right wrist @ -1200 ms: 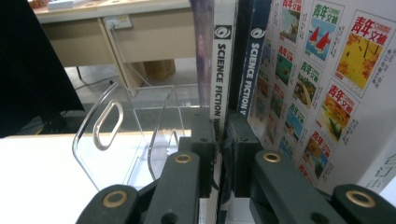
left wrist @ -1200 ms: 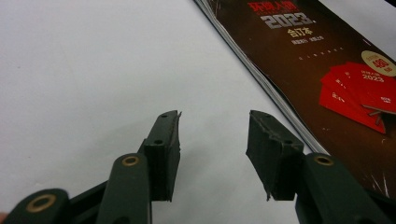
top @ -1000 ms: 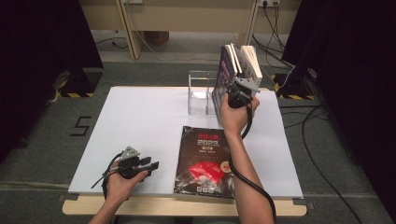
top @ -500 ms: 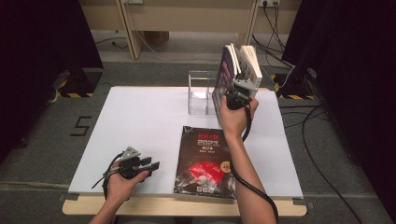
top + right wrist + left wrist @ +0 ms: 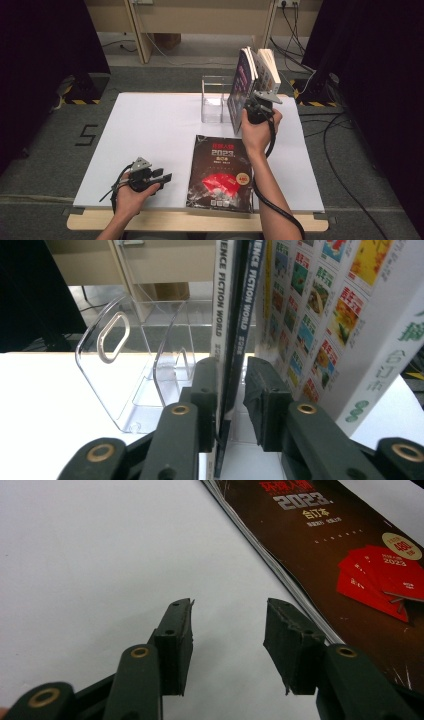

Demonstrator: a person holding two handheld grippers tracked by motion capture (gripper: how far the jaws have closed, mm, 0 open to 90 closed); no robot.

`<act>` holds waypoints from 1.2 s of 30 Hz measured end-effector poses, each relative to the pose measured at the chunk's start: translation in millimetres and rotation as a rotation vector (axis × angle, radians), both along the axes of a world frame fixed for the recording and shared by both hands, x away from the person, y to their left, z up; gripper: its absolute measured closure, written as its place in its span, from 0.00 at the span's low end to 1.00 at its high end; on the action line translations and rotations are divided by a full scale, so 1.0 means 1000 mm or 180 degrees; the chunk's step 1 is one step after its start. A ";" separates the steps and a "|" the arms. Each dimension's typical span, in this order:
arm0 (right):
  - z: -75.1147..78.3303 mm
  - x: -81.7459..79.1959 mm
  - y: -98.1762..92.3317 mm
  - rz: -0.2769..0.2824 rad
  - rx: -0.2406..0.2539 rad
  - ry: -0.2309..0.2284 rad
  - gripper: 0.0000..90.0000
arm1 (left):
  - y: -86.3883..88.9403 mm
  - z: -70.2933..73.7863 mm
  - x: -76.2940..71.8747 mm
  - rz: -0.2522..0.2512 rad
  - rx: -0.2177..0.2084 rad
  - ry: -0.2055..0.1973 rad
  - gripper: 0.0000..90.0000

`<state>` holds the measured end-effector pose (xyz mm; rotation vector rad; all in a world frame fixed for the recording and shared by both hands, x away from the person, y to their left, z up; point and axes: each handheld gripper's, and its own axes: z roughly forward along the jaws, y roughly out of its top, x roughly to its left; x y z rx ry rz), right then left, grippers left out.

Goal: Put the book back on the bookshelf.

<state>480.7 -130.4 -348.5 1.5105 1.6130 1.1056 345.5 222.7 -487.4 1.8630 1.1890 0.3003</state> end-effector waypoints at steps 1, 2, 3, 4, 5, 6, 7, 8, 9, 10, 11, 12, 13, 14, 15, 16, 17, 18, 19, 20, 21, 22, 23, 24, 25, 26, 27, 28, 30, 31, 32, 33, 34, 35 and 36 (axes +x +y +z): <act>0.000 -0.001 -0.001 -0.0002 0.0020 0.0003 0.87 | 0.000 0.000 0.000 -0.0001 -0.0002 0.0003 0.59; -0.001 -0.002 -0.003 0.0016 0.0019 0.0001 0.88 | -0.001 0.000 0.000 0.0002 -0.0006 0.0005 0.59; -0.001 -0.003 -0.003 0.0019 0.0047 0.0017 0.89 | -0.001 -0.001 0.000 -0.0005 -0.0006 -0.0005 0.59; -0.002 -0.003 -0.004 0.0041 0.0039 0.0019 0.89 | -0.001 0.000 0.000 -0.0014 -0.0006 0.0000 0.59; -0.003 -0.003 -0.005 0.0045 0.0056 0.0027 0.89 | -0.002 0.000 0.000 -0.0020 -0.0002 0.0002 0.59; -0.003 -0.003 -0.005 0.0054 0.0054 0.0031 0.90 | -0.002 0.000 0.000 -0.0028 -0.0005 0.0002 0.59; -0.003 -0.003 -0.005 0.0058 0.0068 0.0035 0.90 | -0.003 0.000 0.001 -0.0029 -0.0006 0.0000 0.59; -0.003 -0.004 -0.006 0.0062 0.0080 0.0040 0.90 | -0.003 0.000 0.001 -0.0036 -0.0006 0.0003 0.59; -0.003 -0.004 -0.006 0.0073 0.0096 0.0045 0.91 | -0.003 0.000 0.001 -0.0044 0.0003 0.0000 0.59; -0.004 -0.004 -0.005 0.0092 0.0118 0.0054 0.91 | -0.003 0.000 0.001 -0.0043 0.0004 -0.0002 0.59; -0.004 -0.004 -0.005 0.0111 0.0133 0.0071 0.92 | -0.003 0.000 0.001 -0.0046 0.0004 -0.0001 0.59; -0.004 -0.004 -0.004 0.0137 0.0141 0.0089 0.92 | -0.003 0.000 0.002 -0.0049 0.0004 0.0000 0.59; -0.005 -0.004 -0.004 0.0149 0.0141 0.0091 0.93 | -0.003 0.000 0.002 -0.0051 -0.0003 -0.0005 0.59; -0.005 -0.004 -0.004 0.0155 0.0142 0.0089 0.93 | -0.003 0.000 0.002 -0.0052 -0.0009 0.0001 0.59; -0.005 -0.005 -0.003 0.0148 0.0163 0.0102 0.93 | -0.003 0.000 0.001 -0.0042 -0.0010 0.0000 0.59; -0.006 -0.006 -0.003 0.0164 0.0154 0.0107 0.93 | -0.003 0.000 0.001 -0.0033 -0.0016 0.0000 0.59; -0.007 -0.006 -0.002 0.0170 0.0155 0.0118 0.94 | -0.003 0.000 0.001 -0.0031 -0.0015 0.0002 0.59; -0.008 -0.005 -0.001 0.0185 0.0145 0.0141 0.94 | -0.003 0.000 0.001 -0.0030 -0.0014 0.0002 0.59; -0.009 -0.004 -0.001 0.0191 0.0142 0.0152 0.95 | -0.003 0.000 0.001 -0.0032 -0.0014 0.0002 0.59; -0.011 -0.003 -0.001 0.0194 0.0129 0.0154 0.95 | -0.003 0.000 0.001 -0.0033 -0.0014 0.0002 0.59; -0.012 -0.002 -0.001 0.0196 0.0122 0.0170 0.96 | -0.003 0.000 0.001 -0.0030 -0.0019 -0.0001 0.59; -0.012 -0.001 0.000 0.0200 0.0117 0.0185 0.96 | -0.003 0.001 0.001 -0.0033 -0.0017 -0.0002 0.59; -0.013 0.000 0.000 0.0194 0.0116 0.0189 0.97 | -0.003 0.001 0.001 -0.0033 -0.0016 -0.0002 0.59; -0.013 0.001 0.000 0.0188 0.0112 0.0202 0.97 | -0.002 0.001 0.001 -0.0026 -0.0013 -0.0008 0.59; -0.014 0.002 0.000 0.0177 0.0111 0.0213 0.97 | -0.002 0.001 0.002 -0.0031 -0.0007 -0.0006 0.59; -0.015 0.004 0.000 0.0179 0.0097 0.0214 0.97 | -0.002 0.000 0.002 -0.0028 -0.0008 -0.0006 0.59; -0.015 0.005 0.000 0.0181 0.0098 0.0217 0.97 | -0.002 0.000 0.002 -0.0024 -0.0002 -0.0002 0.59; -0.016 0.006 0.000 0.0162 0.0103 0.0233 0.97 | -0.001 0.000 0.002 -0.0023 -0.0002 -0.0001 0.59; -0.016 0.008 0.000 0.0152 0.0089 0.0236 0.98 | -0.001 0.000 0.002 -0.0029 -0.0001 -0.0001 0.59; -0.016 0.009 -0.001 0.0149 0.0092 0.0231 0.98 | -0.001 0.000 0.001 -0.0024 -0.0005 0.0004 0.59; -0.016 0.010 -0.001 0.0143 0.0085 0.0230 0.98 | -0.001 0.000 0.001 -0.0027 0.0004 0.0007 0.59; -0.015 0.011 -0.001 0.0146 0.0082 0.0226 0.97 | -0.001 0.000 0.001 -0.0025 0.0008 0.0004 0.59; -0.015 0.011 -0.001 0.0148 0.0086 0.0235 0.97 | -0.001 0.000 0.001 -0.0026 0.0003 0.0006 0.59; -0.014 0.011 -0.001 0.0148 0.0092 0.0240 0.97 | -0.001 0.000 0.001 -0.0023 0.0000 0.0005 0.59; -0.014 0.012 -0.001 0.0144 0.0098 0.0234 0.97 | -0.001 0.000 0.001 -0.0017 -0.0004 0.0000 0.59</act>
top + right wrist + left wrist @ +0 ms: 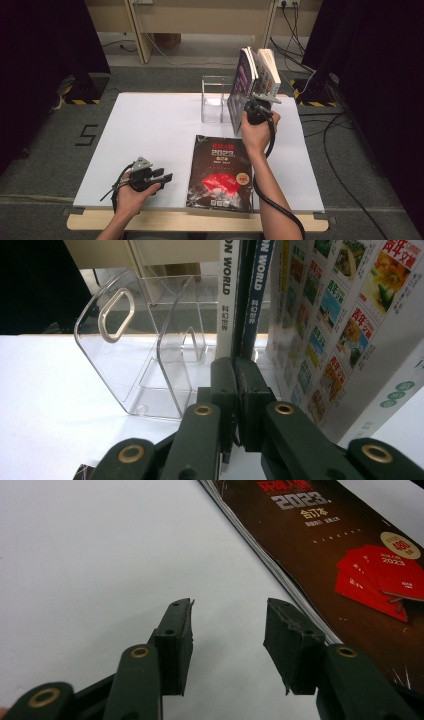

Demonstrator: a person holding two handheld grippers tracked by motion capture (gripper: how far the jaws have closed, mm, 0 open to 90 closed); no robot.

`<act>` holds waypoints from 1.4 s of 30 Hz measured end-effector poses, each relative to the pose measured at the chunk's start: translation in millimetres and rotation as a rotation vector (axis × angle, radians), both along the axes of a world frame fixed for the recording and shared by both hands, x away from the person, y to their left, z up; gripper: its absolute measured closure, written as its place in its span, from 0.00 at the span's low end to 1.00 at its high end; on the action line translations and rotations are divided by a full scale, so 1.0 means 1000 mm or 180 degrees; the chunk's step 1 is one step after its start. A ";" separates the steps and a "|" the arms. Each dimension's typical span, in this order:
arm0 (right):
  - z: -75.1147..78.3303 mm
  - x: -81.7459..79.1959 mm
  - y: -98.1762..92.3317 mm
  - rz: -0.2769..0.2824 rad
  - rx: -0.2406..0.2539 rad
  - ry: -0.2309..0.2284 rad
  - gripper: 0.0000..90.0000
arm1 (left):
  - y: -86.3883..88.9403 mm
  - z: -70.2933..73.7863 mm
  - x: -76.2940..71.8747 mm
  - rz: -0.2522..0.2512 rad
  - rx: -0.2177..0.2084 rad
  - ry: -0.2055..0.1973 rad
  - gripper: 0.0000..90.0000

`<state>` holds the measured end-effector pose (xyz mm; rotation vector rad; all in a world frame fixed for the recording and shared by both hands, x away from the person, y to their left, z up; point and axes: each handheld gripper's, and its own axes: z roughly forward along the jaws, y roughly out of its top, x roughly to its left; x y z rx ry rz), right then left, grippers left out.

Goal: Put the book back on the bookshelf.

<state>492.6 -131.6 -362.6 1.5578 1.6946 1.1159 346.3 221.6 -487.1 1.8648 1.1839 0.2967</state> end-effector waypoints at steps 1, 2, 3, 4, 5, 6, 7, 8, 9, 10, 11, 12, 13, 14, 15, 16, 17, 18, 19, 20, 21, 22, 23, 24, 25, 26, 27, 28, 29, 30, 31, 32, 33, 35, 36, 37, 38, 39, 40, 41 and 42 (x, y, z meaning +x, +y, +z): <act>0.000 0.000 0.000 0.0002 -0.0006 -0.0007 0.97 | 0.000 0.000 0.000 -0.0005 -0.0007 -0.0010 0.59; 0.000 0.000 -0.001 0.0004 -0.0004 -0.0008 0.97 | 0.000 0.000 0.000 -0.0003 0.0000 -0.0007 0.59; 0.000 0.001 -0.001 0.0005 -0.0010 -0.0009 0.97 | 0.000 0.000 0.000 0.0003 -0.0005 0.0000 0.59; 0.000 0.001 -0.002 0.0008 -0.0018 -0.0012 0.97 | 0.000 0.000 0.000 0.0000 -0.0004 0.0000 0.59; 0.000 0.001 -0.002 0.0009 -0.0020 -0.0011 0.97 | 0.000 0.000 0.000 -0.0004 -0.0002 0.0000 0.59; 0.000 0.001 -0.002 -0.0002 -0.0025 -0.0004 0.97 | 0.000 0.000 0.000 -0.0004 -0.0004 -0.0001 0.59; 0.000 0.001 -0.002 0.0000 -0.0025 -0.0007 0.97 | 0.000 0.000 0.000 -0.0004 -0.0005 0.0000 0.59; 0.000 0.001 -0.002 0.0004 -0.0039 -0.0016 0.96 | 0.000 0.000 0.000 -0.0007 -0.0008 -0.0010 0.59; 0.000 0.001 -0.002 0.0010 -0.0045 -0.0021 0.96 | 0.000 0.000 0.000 -0.0004 -0.0011 -0.0006 0.59; -0.001 0.000 -0.002 0.0024 -0.0047 -0.0019 0.95 | 0.000 0.000 0.000 0.0005 -0.0010 -0.0001 0.59; -0.001 -0.001 -0.002 0.0029 -0.0053 -0.0020 0.94 | 0.000 0.000 0.000 0.0006 -0.0016 0.0002 0.59; -0.001 -0.001 -0.003 0.0035 -0.0058 -0.0017 0.93 | 0.000 0.000 0.000 0.0007 -0.0011 0.0003 0.59; -0.001 -0.002 -0.004 0.0036 -0.0047 -0.0005 0.92 | 0.000 0.000 0.000 0.0002 -0.0012 0.0001 0.59; -0.001 -0.003 -0.005 0.0036 -0.0049 -0.0020 0.91 | -0.001 -0.001 0.001 0.0003 -0.0007 -0.0001 0.59; -0.001 -0.004 -0.007 0.0034 -0.0049 -0.0020 0.90 | -0.001 -0.001 0.001 -0.0001 -0.0003 0.0004 0.59; -0.001 -0.006 -0.009 0.0035 -0.0039 -0.0014 0.90 | -0.002 -0.001 0.001 -0.0009 0.0001 0.0010 0.59; -0.001 -0.007 -0.010 0.0047 -0.0046 -0.0022 0.89 | -0.002 -0.002 0.001 -0.0019 0.0004 0.0006 0.59; -0.001 -0.008 -0.011 0.0045 -0.0044 -0.0007 0.88 | -0.003 -0.002 0.001 -0.0024 -0.0005 0.0008 0.59; -0.002 -0.010 -0.013 0.0054 -0.0038 -0.0001 0.88 | -0.004 -0.002 0.001 -0.0019 -0.0012 0.0002 0.59; -0.002 -0.011 -0.014 0.0059 -0.0032 0.0001 0.87 | -0.005 -0.001 0.001 -0.0033 0.0003 0.0004 0.59; -0.002 -0.012 -0.016 0.0070 -0.0045 -0.0005 0.87 | -0.006 -0.001 0.001 -0.0033 -0.0015 -0.0003 0.59; -0.002 -0.014 -0.017 0.0075 -0.0039 0.0012 0.87 | -0.007 0.000 0.002 -0.0040 -0.0021 -0.0002 0.59; -0.003 -0.015 -0.018 0.0074 -0.0035 0.0024 0.87 | -0.008 0.000 0.002 -0.0042 -0.0033 0.0001 0.59; -0.004 -0.017 -0.019 0.0078 -0.0030 0.0041 0.87 | -0.008 0.000 0.002 -0.0043 -0.0042 0.0005 0.59; -0.004 -0.018 -0.020 0.0083 -0.0024 0.0057 0.86 | -0.009 0.001 0.003 -0.0042 -0.0046 0.0005 0.59; -0.005 -0.019 -0.021 0.0088 -0.0024 0.0077 0.86 | -0.010 0.001 0.003 -0.0051 -0.0050 0.0002 0.59; -0.006 -0.021 -0.023 0.0087 -0.0034 0.0094 0.86 | -0.011 0.001 0.004 -0.0059 -0.0061 0.0004 0.59; -0.007 -0.022 -0.024 0.0091 -0.0027 0.0110 0.85 | -0.012 0.002 0.004 -0.0064 -0.0063 0.0002 0.59; -0.008 -0.023 -0.025 0.0097 -0.0029 0.0145 0.85 | -0.013 0.002 0.005 -0.0063 -0.0078 -0.0011 0.59; -0.010 -0.024 -0.026 0.0108 -0.0039 0.0165 0.85 | -0.014 0.003 0.005 -0.0077 -0.0073 -0.0003 0.59; -0.011 -0.025 -0.026 0.0117 -0.0046 0.0192 0.85 | -0.015 0.003 0.006 -0.0088 -0.0085 0.0001 0.59; -0.012 -0.026 -0.027 0.0131 -0.0063 0.0213 0.85 | -0.017 0.003 0.007 -0.0094 -0.0078 -0.0003 0.59; -0.014 -0.027 -0.028 0.0126 -0.0068 0.0232 0.85 | -0.019 0.004 0.008 -0.0100 -0.0075 0.0013 0.60; -0.016 -0.029 -0.030 0.0137 -0.0069 0.0281 0.85 | -0.022 0.004 0.011 -0.0131 -0.0063 0.0032 0.60; -0.018 -0.030 -0.031 0.0136 -0.0064 0.0306 0.85 | -0.024 0.005 0.012 -0.0138 -0.0057 0.0041 0.60; -0.020 -0.031 -0.032 0.0140 -0.0070 0.0325 0.85 | -0.026 0.005 0.014 -0.0154 -0.0053 0.0039 0.61; -0.022 -0.032 -0.033 0.0134 -0.0057 0.0350 0.84 | -0.028 0.006 0.015 -0.0163 -0.0062 0.0049 0.61; -0.025 -0.033 -0.035 0.0129 -0.0052 0.0364 0.84 | -0.029 0.007 0.016 -0.0170 -0.0062 0.0065 0.61; -0.028 -0.034 -0.036 0.0135 -0.0052 0.0382 0.84 | -0.031 0.007 0.017 -0.0172 -0.0077 0.0079 0.61; -0.031 -0.035 -0.036 0.0131 -0.0044 0.0419 0.84 | -0.032 0.007 0.018 -0.0183 -0.0075 0.0090 0.62; -0.034 -0.036 -0.037 0.0136 -0.0050 0.0444 0.84 | -0.034 0.006 0.018 -0.0184 -0.0071 0.0100 0.63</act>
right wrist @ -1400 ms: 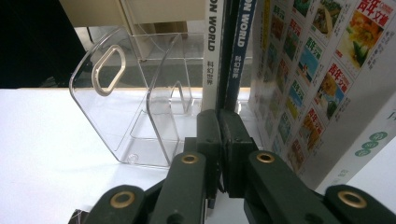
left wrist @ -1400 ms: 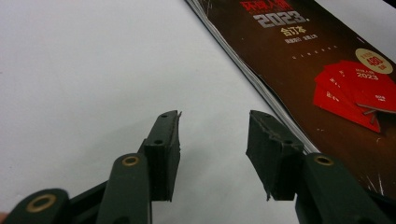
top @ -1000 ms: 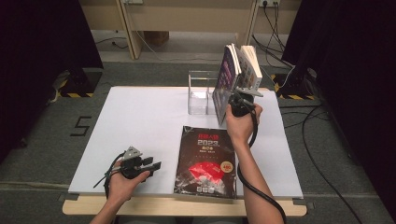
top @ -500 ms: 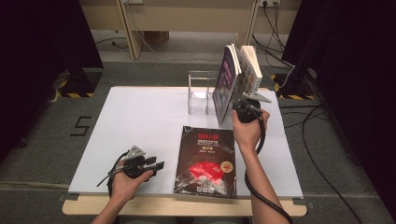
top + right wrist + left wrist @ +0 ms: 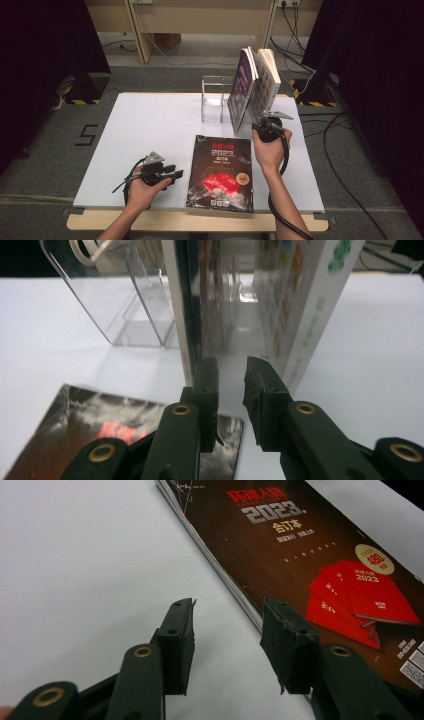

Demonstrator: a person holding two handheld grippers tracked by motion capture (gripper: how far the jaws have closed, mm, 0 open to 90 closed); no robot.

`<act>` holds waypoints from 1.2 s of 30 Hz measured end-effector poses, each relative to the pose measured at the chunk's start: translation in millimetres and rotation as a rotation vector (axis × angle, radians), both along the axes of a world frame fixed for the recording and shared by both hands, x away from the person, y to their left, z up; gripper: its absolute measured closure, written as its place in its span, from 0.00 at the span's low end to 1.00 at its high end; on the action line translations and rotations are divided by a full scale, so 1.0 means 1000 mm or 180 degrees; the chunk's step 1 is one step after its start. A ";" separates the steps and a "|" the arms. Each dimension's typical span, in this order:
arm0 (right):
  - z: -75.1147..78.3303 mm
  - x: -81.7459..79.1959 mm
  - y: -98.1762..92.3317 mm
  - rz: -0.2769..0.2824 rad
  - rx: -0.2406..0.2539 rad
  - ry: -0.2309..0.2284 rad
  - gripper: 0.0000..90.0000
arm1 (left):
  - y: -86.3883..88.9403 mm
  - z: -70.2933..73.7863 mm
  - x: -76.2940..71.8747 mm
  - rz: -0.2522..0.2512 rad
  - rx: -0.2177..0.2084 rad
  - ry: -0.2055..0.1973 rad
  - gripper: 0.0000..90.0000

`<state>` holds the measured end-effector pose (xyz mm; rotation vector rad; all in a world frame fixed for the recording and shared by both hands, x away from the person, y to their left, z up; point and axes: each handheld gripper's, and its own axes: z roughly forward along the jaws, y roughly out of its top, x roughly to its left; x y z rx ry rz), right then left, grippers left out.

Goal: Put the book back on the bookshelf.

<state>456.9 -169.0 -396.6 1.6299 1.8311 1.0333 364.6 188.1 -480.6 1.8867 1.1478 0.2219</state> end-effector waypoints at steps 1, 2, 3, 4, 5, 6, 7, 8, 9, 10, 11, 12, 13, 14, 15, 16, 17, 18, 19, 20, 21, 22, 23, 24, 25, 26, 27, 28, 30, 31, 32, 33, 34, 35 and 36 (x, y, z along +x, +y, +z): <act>-0.003 -0.001 -0.001 -0.0002 0.0000 0.0019 0.84 | -0.002 -0.001 0.000 0.0003 -0.0005 0.0014 0.63; -0.007 -0.001 -0.002 0.0005 -0.0014 0.0046 0.83 | -0.003 -0.001 0.000 -0.0022 -0.0006 0.0034 0.64; -0.010 -0.001 -0.003 0.0015 0.0003 0.0082 0.83 | -0.005 -0.003 0.000 -0.0020 -0.0015 0.0049 0.64; -0.014 -0.001 -0.004 0.0021 -0.0013 0.0097 0.83 | -0.006 -0.004 0.000 -0.0038 -0.0005 0.0058 0.65; -0.017 -0.001 -0.004 0.0007 -0.0008 0.0139 0.83 | -0.007 -0.005 -0.001 -0.0044 -0.0004 0.0076 0.66; -0.020 -0.001 -0.004 0.0016 0.0017 0.0178 0.82 | -0.008 -0.006 -0.001 -0.0037 -0.0013 0.0081 0.66; -0.023 -0.001 -0.006 0.0043 0.0016 0.0200 0.82 | -0.009 -0.006 -0.001 -0.0041 -0.0012 0.0086 0.67; -0.026 -0.001 -0.006 0.0028 0.0016 0.0234 0.82 | -0.009 -0.007 -0.001 -0.0050 -0.0002 0.0081 0.67; -0.030 0.000 -0.006 0.0043 0.0010 0.0269 0.81 | -0.009 -0.007 -0.001 -0.0059 -0.0009 0.0093 0.67; -0.033 0.000 -0.007 0.0035 0.0032 0.0305 0.80 | -0.009 -0.008 -0.001 -0.0048 -0.0016 0.0092 0.68; -0.036 0.001 -0.008 0.0052 0.0026 0.0334 0.80 | -0.009 -0.008 -0.001 -0.0047 -0.0013 0.0099 0.68; -0.039 0.002 -0.009 0.0054 0.0034 0.0369 0.79 | -0.009 -0.009 0.000 -0.0043 -0.0016 0.0108 0.68; -0.042 0.004 -0.010 0.0063 0.0042 0.0414 0.79 | -0.009 -0.009 0.000 -0.0043 -0.0017 0.0125 0.68; -0.045 0.005 -0.010 0.0067 0.0057 0.0459 0.79 | -0.010 -0.010 0.000 -0.0040 -0.0017 0.0122 0.68; -0.048 0.007 -0.011 0.0070 0.0084 0.0513 0.79 | -0.010 -0.010 0.000 -0.0046 -0.0017 0.0126 0.68; -0.051 0.009 -0.011 0.0079 0.0059 0.0526 0.79 | -0.011 -0.010 0.000 -0.0049 -0.0024 0.0133 0.68; -0.054 0.011 -0.011 0.0075 0.0063 0.0576 0.79 | -0.011 -0.011 0.000 -0.0051 -0.0029 0.0140 0.68; -0.057 0.014 -0.011 0.0077 0.0094 0.0614 0.79 | -0.011 -0.011 0.000 -0.0062 -0.0033 0.0154 0.68; -0.059 0.016 -0.011 0.0073 0.0097 0.0648 0.79 | -0.012 -0.011 0.000 -0.0059 -0.0032 0.0154 0.68; -0.061 0.018 -0.011 0.0089 0.0073 0.0669 0.79 | -0.012 -0.011 0.000 -0.0060 -0.0037 0.0160 0.68; -0.062 0.019 -0.011 0.0082 0.0082 0.0685 0.78 | -0.013 -0.011 0.000 -0.0060 -0.0030 0.0149 0.68; -0.063 0.021 -0.010 0.0086 0.0084 0.0699 0.78 | -0.013 -0.011 0.000 -0.0063 -0.0026 0.0152 0.68; -0.063 0.022 -0.009 0.0090 0.0087 0.0720 0.78 | -0.013 -0.012 0.000 -0.0067 -0.0020 0.0158 0.68; -0.064 0.023 -0.009 0.0107 0.0071 0.0725 0.77 | -0.014 -0.012 -0.001 -0.0064 -0.0025 0.0170 0.68; -0.065 0.024 -0.007 0.0105 0.0082 0.0747 0.77 | -0.014 -0.013 -0.001 -0.0070 -0.0028 0.0182 0.68; -0.066 0.026 -0.006 0.0117 0.0070 0.0777 0.76 | -0.014 -0.013 -0.001 -0.0076 -0.0021 0.0185 0.68; -0.067 0.028 -0.005 0.0125 0.0071 0.0799 0.76 | -0.014 -0.013 -0.001 -0.0081 -0.0016 0.0189 0.68; -0.067 0.029 -0.004 0.0125 0.0076 0.0833 0.75 | -0.015 -0.014 -0.001 -0.0073 -0.0021 0.0193 0.67; -0.068 0.033 -0.003 0.0150 0.0066 0.0843 0.75 | -0.016 -0.015 -0.002 -0.0076 -0.0025 0.0208 0.67; -0.069 0.034 -0.003 0.0160 0.0070 0.0869 0.74 | -0.017 -0.015 -0.002 -0.0076 -0.0036 0.0214 0.67; -0.070 0.036 -0.002 0.0176 0.0042 0.0863 0.74 | -0.017 -0.015 -0.002 -0.0074 -0.0037 0.0212 0.67; -0.071 0.038 -0.002 0.0182 0.0042 0.0882 0.74 | -0.017 -0.015 -0.002 -0.0083 -0.0038 0.0219 0.67; -0.071 0.040 -0.002 0.0189 0.0040 0.0894 0.74 | -0.018 -0.015 -0.002 -0.0083 -0.0043 0.0222 0.67; -0.071 0.041 -0.002 0.0191 0.0032 0.0903 0.73 | -0.018 -0.015 -0.002 -0.0081 -0.0038 0.0221 0.67; -0.072 0.042 -0.001 0.0196 0.0033 0.0911 0.73 | -0.018 -0.015 -0.002 -0.0072 -0.0033 0.0213 0.67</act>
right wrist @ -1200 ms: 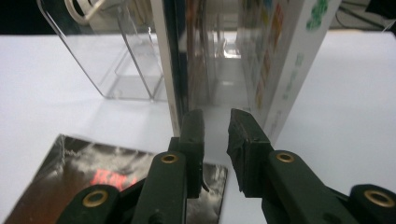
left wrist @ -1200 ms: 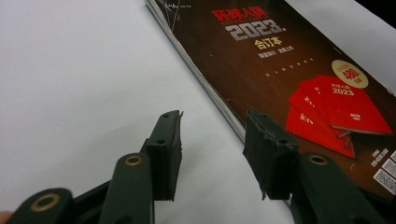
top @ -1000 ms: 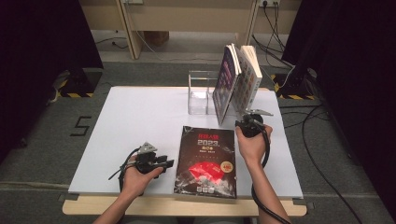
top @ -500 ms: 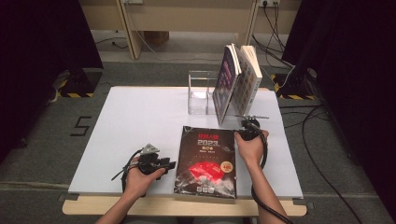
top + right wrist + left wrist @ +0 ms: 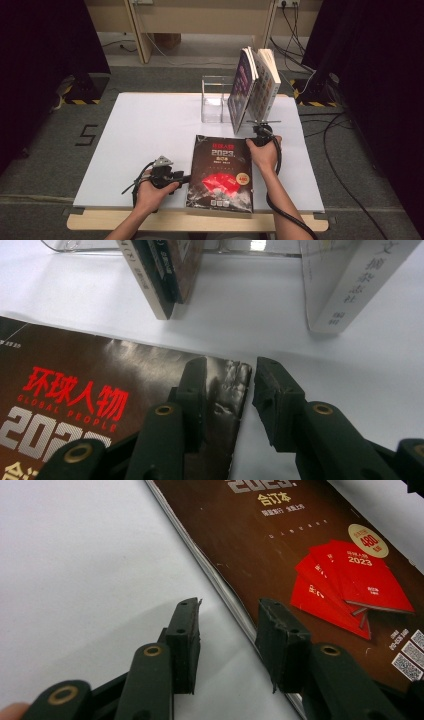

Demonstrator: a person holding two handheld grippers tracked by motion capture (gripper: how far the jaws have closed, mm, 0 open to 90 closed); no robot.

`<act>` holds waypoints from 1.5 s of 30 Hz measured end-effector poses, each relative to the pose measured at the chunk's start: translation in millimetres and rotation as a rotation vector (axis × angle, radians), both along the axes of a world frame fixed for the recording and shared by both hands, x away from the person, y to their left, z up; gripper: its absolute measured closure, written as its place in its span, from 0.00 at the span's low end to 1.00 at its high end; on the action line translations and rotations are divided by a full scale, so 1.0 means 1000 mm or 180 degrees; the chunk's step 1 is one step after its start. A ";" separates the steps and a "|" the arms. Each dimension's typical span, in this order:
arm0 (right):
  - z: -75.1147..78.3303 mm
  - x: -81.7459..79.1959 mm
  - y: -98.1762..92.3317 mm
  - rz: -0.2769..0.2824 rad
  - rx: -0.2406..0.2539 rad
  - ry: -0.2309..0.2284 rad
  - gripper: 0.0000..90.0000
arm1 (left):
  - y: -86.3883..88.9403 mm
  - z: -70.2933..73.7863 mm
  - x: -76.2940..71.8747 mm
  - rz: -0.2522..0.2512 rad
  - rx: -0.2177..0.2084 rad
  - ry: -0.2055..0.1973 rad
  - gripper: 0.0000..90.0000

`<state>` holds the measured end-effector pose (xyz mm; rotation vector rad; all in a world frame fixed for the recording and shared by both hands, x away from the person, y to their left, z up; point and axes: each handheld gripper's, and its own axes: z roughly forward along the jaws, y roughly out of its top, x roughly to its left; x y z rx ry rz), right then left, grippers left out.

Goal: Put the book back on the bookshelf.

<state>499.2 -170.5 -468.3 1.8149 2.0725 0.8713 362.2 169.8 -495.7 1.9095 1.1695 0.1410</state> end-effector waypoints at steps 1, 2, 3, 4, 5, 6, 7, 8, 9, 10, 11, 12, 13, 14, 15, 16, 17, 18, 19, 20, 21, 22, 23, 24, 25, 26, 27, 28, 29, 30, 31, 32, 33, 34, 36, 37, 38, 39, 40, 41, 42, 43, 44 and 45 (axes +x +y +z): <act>0.000 0.001 0.000 0.0001 0.0000 0.0018 0.73 | 0.000 0.000 0.000 -0.0004 0.0011 -0.0001 0.68; -0.001 0.003 0.000 0.0011 0.0006 0.0052 0.72 | 0.000 0.000 0.000 -0.0008 0.0019 -0.0004 0.68; -0.002 0.004 0.000 0.0038 -0.0017 0.0062 0.72 | 0.000 0.000 0.000 -0.0012 0.0024 -0.0006 0.68; -0.002 0.005 0.000 0.0054 -0.0030 0.0053 0.72 | -0.001 0.000 0.000 -0.0011 0.0021 -0.0006 0.68; -0.002 0.006 0.001 0.0040 -0.0015 0.0058 0.72 | -0.001 0.000 0.000 -0.0013 0.0022 -0.0005 0.68; -0.002 0.008 0.001 0.0048 -0.0010 0.0069 0.72 | -0.001 0.000 -0.001 -0.0016 0.0024 -0.0006 0.68; -0.002 0.009 0.002 0.0023 -0.0005 0.0068 0.71 | -0.001 0.000 -0.001 -0.0017 0.0025 -0.0003 0.68; -0.002 0.010 0.001 0.0051 -0.0017 0.0076 0.71 | -0.001 0.001 -0.001 -0.0016 0.0023 0.0002 0.68; -0.002 0.011 0.001 0.0055 -0.0025 0.0053 0.71 | -0.001 0.001 -0.001 -0.0027 0.0020 0.0011 0.68; -0.001 0.012 0.001 0.0044 -0.0017 0.0068 0.71 | 0.000 0.001 -0.001 -0.0037 0.0033 0.0011 0.68; -0.002 0.013 0.001 0.0062 -0.0030 0.0074 0.71 | 0.000 0.001 -0.001 -0.0035 0.0027 0.0006 0.68; -0.002 0.014 0.001 0.0051 -0.0019 0.0087 0.71 | 0.000 0.001 -0.001 -0.0030 0.0011 -0.0001 0.68; -0.002 0.014 0.002 0.0041 -0.0006 0.0102 0.70 | 0.000 0.002 -0.002 -0.0019 -0.0001 -0.0008 0.68; -0.002 0.015 0.001 0.0067 -0.0007 0.0086 0.70 | 0.000 0.002 -0.002 -0.0019 -0.0019 -0.0014 0.68; -0.002 0.015 0.001 0.0066 -0.0006 0.0091 0.70 | -0.001 0.003 -0.002 -0.0018 -0.0038 -0.0019 0.68; -0.002 0.015 0.001 0.0065 -0.0011 0.0092 0.69 | -0.001 0.003 -0.002 -0.0016 -0.0038 -0.0031 0.68; -0.002 0.016 0.001 0.0068 -0.0002 0.0089 0.69 | -0.002 0.003 -0.002 -0.0024 -0.0044 -0.0030 0.68; -0.002 0.016 0.001 0.0077 -0.0013 0.0090 0.69 | -0.002 0.003 -0.002 -0.0025 -0.0050 -0.0033 0.68; -0.002 0.016 0.001 0.0074 -0.0016 0.0098 0.69 | -0.003 0.002 -0.003 -0.0036 -0.0053 -0.0019 0.67; -0.002 0.016 0.001 0.0080 -0.0013 0.0089 0.69 | -0.004 0.002 -0.003 -0.0052 -0.0038 -0.0012 0.67; -0.002 0.017 0.001 0.0086 -0.0003 0.0095 0.69 | -0.004 0.001 -0.003 -0.0065 -0.0019 -0.0003 0.67; -0.002 0.018 0.001 0.0085 -0.0006 0.0093 0.69 | -0.004 0.000 -0.003 -0.0077 0.0003 0.0004 0.67; -0.002 0.018 0.002 0.0095 -0.0002 0.0087 0.68 | -0.005 0.000 -0.003 -0.0078 0.0007 0.0006 0.67; -0.003 0.019 0.002 0.0099 0.0005 0.0079 0.68 | -0.005 0.000 -0.003 -0.0074 0.0000 0.0005 0.67; -0.004 0.019 0.002 0.0125 -0.0009 0.0054 0.68 | -0.005 0.000 -0.003 -0.0084 0.0000 0.0011 0.67; -0.004 0.019 0.003 0.0132 -0.0006 0.0059 0.68 | -0.006 0.000 -0.003 -0.0097 -0.0005 0.0019 0.67; -0.004 0.019 0.003 0.0143 -0.0019 0.0047 0.68 | -0.006 0.000 -0.003 -0.0103 0.0004 0.0013 0.67; -0.004 0.019 0.003 0.0154 -0.0014 0.0042 0.68 | -0.007 0.000 -0.003 -0.0115 0.0005 0.0011 0.67; -0.004 0.019 0.003 0.0144 0.0002 0.0050 0.69 | -0.007 0.000 -0.003 -0.0134 0.0011 0.0010 0.67; -0.005 0.018 0.002 0.0146 0.0013 0.0032 0.69 | -0.008 0.000 -0.003 -0.0147 0.0004 0.0016 0.67; -0.005 0.018 0.001 0.0120 0.0046 0.0046 0.69 | -0.008 0.000 -0.003 -0.0156 -0.0009 0.0030 0.67; -0.005 0.017 0.000 0.0115 0.0073 0.0032 0.68 | -0.009 0.000 -0.004 -0.0153 -0.0012 0.0029 0.68; -0.005 0.017 0.001 0.0085 0.0090 0.0054 0.68 | -0.010 0.000 -0.003 -0.0165 -0.0007 0.0028 0.68; -0.006 0.017 0.000 0.0128 0.0059 0.0011 0.68 | -0.010 0.000 -0.003 -0.0181 -0.0009 0.0036 0.68; -0.005 0.016 0.001 0.0112 0.0045 0.0030 0.68 | -0.012 0.000 -0.004 -0.0177 -0.0017 0.0048 0.68; -0.005 0.016 0.002 0.0103 0.0042 0.0036 0.68 | -0.013 0.000 -0.004 -0.0179 -0.0012 0.0047 0.68; -0.005 0.016 0.002 0.0099 0.0046 0.0031 0.68 | -0.013 0.000 -0.004 -0.0184 -0.0017 0.0042 0.68; -0.005 0.016 0.002 0.0097 0.0047 0.0038 0.69 | -0.013 0.000 -0.004 -0.0197 -0.0016 0.0051 0.68; -0.004 0.016 0.002 0.0099 0.0051 0.0045 0.69 | -0.014 0.001 -0.004 -0.0199 -0.0011 0.0054 0.68; -0.004 0.015 0.003 0.0088 0.0076 0.0059 0.69 | -0.014 0.001 -0.004 -0.0195 -0.0008 0.0056 0.68; -0.004 0.015 0.003 0.0093 0.0091 0.0056 0.69 | -0.014 0.001 -0.004 -0.0190 -0.0014 0.0062 0.68; -0.005 0.014 0.003 0.0096 0.0081 0.0047 0.69 | -0.014 0.001 -0.004 -0.0183 -0.0016 0.0062 0.68; -0.005 0.014 0.003 0.0091 0.0085 0.0036 0.69 | -0.014 0.000 -0.005 -0.0172 -0.0018 0.0062 0.68; -0.005 0.013 0.003 0.0074 0.0096 0.0038 0.69 | -0.014 0.001 -0.005 -0.0167 -0.0013 0.0061 0.68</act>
